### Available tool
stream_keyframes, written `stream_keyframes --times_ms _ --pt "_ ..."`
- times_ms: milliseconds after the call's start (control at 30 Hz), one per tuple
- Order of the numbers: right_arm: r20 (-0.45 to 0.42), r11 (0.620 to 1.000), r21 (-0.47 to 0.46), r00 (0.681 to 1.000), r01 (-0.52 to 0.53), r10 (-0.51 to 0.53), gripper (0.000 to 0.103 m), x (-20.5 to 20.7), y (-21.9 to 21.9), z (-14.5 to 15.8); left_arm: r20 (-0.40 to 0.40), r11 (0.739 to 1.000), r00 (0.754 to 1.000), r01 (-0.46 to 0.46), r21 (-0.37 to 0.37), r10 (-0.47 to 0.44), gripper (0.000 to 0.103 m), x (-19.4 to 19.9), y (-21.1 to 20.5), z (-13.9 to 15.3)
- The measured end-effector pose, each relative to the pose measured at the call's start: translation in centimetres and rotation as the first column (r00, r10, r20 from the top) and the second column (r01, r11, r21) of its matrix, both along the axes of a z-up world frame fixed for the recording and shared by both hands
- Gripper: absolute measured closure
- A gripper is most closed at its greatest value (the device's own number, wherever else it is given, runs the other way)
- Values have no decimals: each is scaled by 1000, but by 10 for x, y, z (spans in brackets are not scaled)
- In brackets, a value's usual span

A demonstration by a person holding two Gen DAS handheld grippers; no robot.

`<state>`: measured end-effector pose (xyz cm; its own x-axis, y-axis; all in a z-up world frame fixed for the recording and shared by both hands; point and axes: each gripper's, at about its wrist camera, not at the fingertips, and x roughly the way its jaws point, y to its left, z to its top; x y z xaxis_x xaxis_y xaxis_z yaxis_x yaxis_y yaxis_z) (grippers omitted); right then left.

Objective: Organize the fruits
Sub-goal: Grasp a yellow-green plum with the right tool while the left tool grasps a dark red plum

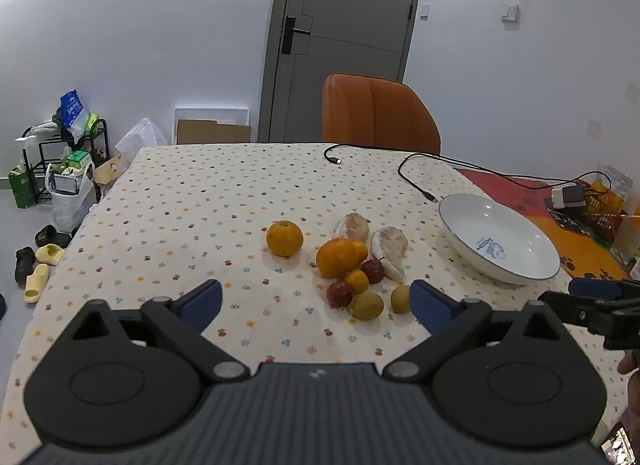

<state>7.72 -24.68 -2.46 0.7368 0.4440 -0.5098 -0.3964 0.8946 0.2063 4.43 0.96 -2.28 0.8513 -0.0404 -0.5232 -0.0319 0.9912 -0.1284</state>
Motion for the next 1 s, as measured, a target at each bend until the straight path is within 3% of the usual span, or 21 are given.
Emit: stream_keyframes --times_ms 133,267,367,667,1000 --pt "-33 1000 8 999 -23 23 13 12 7 -7 -10 1000 1000 1 -13 -1 15 11 2 -7" --pt "-40 999 21 998 -39 40 16 21 13 -12 -27 1000 1000 4 -23 -4 26 22 3 -14" --pt "-42 998 15 997 -57 58 24 27 19 -15 -40 999 999 7 -31 -8 37 30 3 -19" --pt "-85 992 21 989 -123 125 54 51 36 -26 -85 997 996 9 -74 -16 58 57 5 -38" --pt "-121 985 32 978 -168 171 57 70 53 -38 -106 994 993 46 -101 -57 62 76 3 -48"
